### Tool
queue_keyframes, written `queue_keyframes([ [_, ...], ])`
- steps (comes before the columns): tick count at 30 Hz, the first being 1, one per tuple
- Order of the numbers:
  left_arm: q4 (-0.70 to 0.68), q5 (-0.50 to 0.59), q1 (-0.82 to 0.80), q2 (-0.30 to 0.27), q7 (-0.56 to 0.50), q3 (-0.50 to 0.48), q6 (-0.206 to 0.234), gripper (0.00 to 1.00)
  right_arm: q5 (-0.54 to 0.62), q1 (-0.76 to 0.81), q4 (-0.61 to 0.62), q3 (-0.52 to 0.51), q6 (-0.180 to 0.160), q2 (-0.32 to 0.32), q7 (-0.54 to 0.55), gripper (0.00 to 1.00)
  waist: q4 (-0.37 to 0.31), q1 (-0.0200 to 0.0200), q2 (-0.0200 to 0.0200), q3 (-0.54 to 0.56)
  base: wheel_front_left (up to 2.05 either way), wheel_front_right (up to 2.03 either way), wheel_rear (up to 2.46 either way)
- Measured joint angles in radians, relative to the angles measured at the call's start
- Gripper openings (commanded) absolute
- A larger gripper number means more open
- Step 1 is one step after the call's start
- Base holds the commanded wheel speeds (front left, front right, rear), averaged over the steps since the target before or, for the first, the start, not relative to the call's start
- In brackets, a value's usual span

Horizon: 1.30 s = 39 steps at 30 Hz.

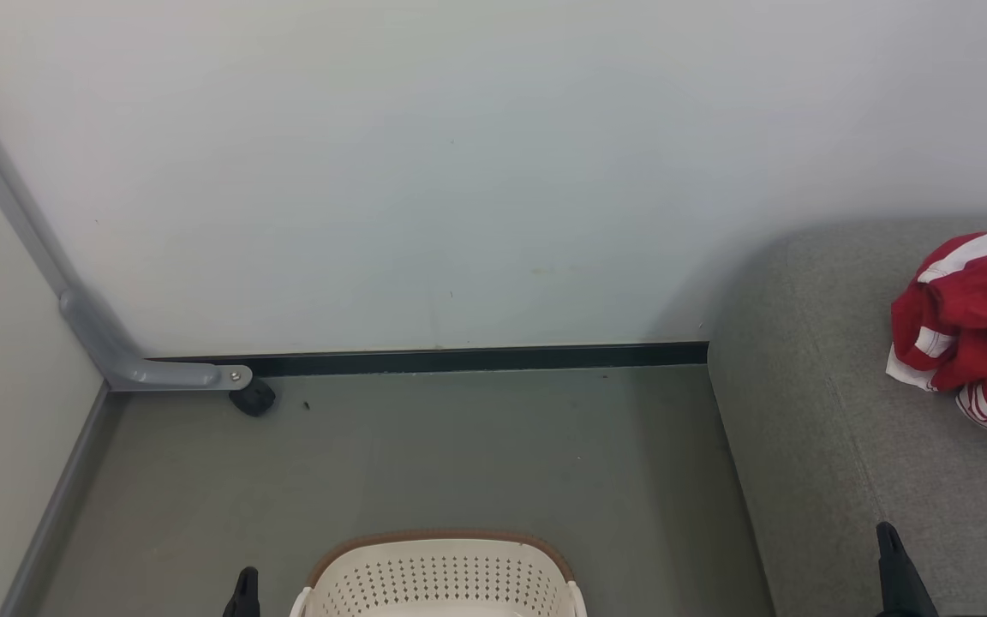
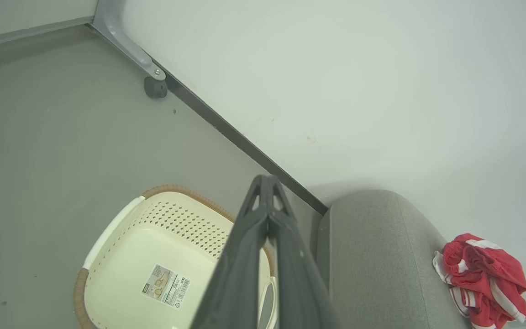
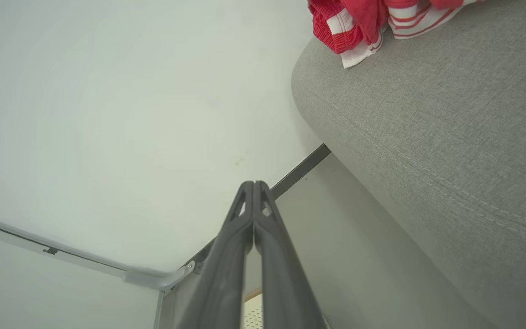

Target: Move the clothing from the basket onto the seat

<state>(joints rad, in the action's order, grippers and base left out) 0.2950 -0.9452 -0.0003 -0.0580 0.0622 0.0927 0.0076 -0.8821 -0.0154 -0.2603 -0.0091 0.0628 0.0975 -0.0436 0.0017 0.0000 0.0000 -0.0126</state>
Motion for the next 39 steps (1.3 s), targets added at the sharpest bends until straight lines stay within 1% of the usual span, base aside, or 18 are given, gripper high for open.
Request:
queue_keyframes([
  [21, 0.003, -0.263, -0.028, 0.005, -0.071, -0.075, -0.053, 0.00, -0.292, -0.025, -0.013, -0.053, 0.018, -0.022, 0.064, 0.00, -0.001, 0.0000, 0.0000, 0.005, 0.00, 0.00, 0.00],
  [23, 0.003, -0.295, -0.038, 0.005, -0.080, -0.083, -0.062, 0.00, -0.324, -0.034, -0.015, -0.058, 0.024, -0.025, 0.073, 0.00, -0.001, 0.0000, 0.0000, 0.005, 0.00, 0.00, 0.00],
  [29, 0.003, -0.370, -0.039, 0.007, -0.100, -0.102, -0.072, 0.00, -0.407, -0.039, -0.020, -0.074, 0.030, -0.031, 0.088, 0.00, -0.001, 0.0000, 0.0000, 0.006, 0.00, 0.00, 0.00],
  [30, 0.004, -0.380, -0.039, 0.008, -0.106, -0.107, -0.079, 0.00, -0.419, -0.039, -0.021, -0.077, 0.031, -0.032, 0.093, 0.00, -0.001, 0.0000, 0.0000, 0.007, 0.00, 0.00, 0.00],
  [33, 0.004, -0.422, -0.042, 0.010, -0.115, -0.117, -0.080, 0.00, -0.464, -0.039, -0.024, -0.083, 0.035, -0.035, 0.100, 0.00, -0.001, 0.0000, 0.0000, 0.007, 0.00, 0.00, 0.00],
  [38, 0.005, -0.473, -0.055, 0.012, -0.129, -0.129, -0.095, 0.00, -0.521, -0.043, -0.029, -0.093, 0.039, -0.040, 0.114, 0.00, -0.001, 0.0000, 0.0000, 0.008, 0.00, 0.00, 0.00],
  [39, 0.005, -0.497, -0.058, 0.013, -0.134, -0.138, -0.104, 0.00, -0.545, -0.046, -0.031, -0.099, 0.043, -0.043, 0.122, 0.00, -0.001, 0.0000, 0.0000, 0.009, 0.00, 0.00, 0.00],
])
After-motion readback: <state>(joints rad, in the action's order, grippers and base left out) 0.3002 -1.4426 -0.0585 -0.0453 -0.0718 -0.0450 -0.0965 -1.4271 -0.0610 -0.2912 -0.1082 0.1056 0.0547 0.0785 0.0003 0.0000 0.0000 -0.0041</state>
